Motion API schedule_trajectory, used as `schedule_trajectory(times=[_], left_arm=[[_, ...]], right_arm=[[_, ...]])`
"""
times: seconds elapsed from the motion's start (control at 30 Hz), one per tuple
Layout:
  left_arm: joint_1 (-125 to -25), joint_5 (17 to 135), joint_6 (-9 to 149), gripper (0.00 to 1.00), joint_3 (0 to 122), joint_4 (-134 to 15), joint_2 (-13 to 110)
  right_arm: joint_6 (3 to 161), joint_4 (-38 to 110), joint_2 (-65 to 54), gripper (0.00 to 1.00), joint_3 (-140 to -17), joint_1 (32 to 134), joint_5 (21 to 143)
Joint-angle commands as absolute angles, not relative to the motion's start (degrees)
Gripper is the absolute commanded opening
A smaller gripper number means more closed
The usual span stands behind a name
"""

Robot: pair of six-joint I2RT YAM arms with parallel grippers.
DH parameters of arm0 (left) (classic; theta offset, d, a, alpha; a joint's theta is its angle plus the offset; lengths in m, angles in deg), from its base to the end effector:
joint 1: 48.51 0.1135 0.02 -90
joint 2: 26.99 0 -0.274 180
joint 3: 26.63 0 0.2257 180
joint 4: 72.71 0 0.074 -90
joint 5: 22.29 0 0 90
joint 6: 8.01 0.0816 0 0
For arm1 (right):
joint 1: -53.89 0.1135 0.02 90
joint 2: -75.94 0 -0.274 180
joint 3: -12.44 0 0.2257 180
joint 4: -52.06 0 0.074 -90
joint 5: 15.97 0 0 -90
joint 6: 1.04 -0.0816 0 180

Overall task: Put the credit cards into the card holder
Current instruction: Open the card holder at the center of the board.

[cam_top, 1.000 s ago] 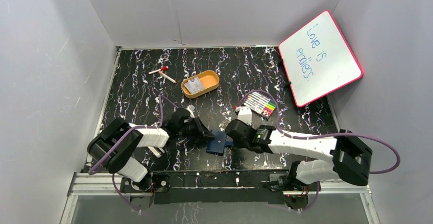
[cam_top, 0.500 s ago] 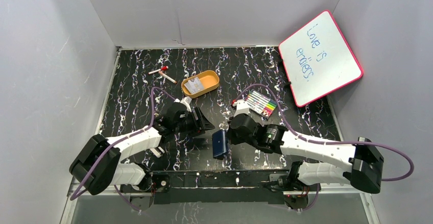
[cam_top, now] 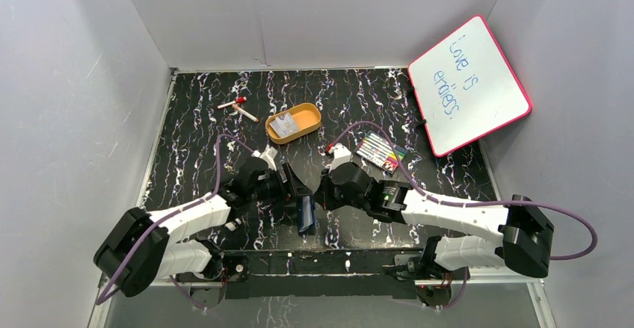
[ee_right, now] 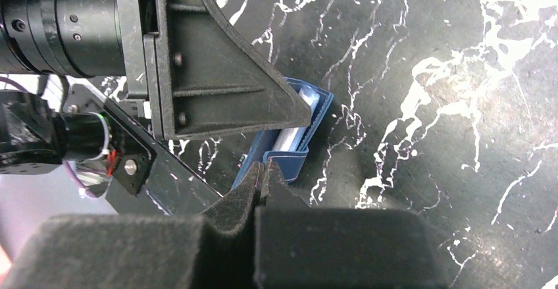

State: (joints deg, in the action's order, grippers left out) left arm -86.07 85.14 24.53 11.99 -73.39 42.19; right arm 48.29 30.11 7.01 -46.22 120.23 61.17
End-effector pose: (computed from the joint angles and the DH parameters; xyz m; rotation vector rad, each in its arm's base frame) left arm 0.1822 -0.1709 0.1792 -0.2002 2.3448 -1.2431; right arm 0.1264 0.2432 0.2471 -0.3615 2.2132 0.8428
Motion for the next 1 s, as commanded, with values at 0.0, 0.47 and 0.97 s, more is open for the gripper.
schedule_trajectory(times=[0.0, 0.47, 0.97], left_arm=[[-85.9, 84.4, 25.8, 0.7, 13.4, -70.0, 37.3], [-85.9, 82.6, 29.5, 0.44, 13.1, -63.7, 35.4], [-85.9, 82.7, 30.3, 0.0, 14.1, -64.0, 38.3]], right_arm=[[49.3, 35.5, 9.7, 0.0, -49.2, 120.1, 61.2], [48.1, 35.1, 10.2, 0.0, -46.2, 120.2, 57.9], [42.4, 24.0, 16.6, 0.02, -42.6, 120.2, 51.9]])
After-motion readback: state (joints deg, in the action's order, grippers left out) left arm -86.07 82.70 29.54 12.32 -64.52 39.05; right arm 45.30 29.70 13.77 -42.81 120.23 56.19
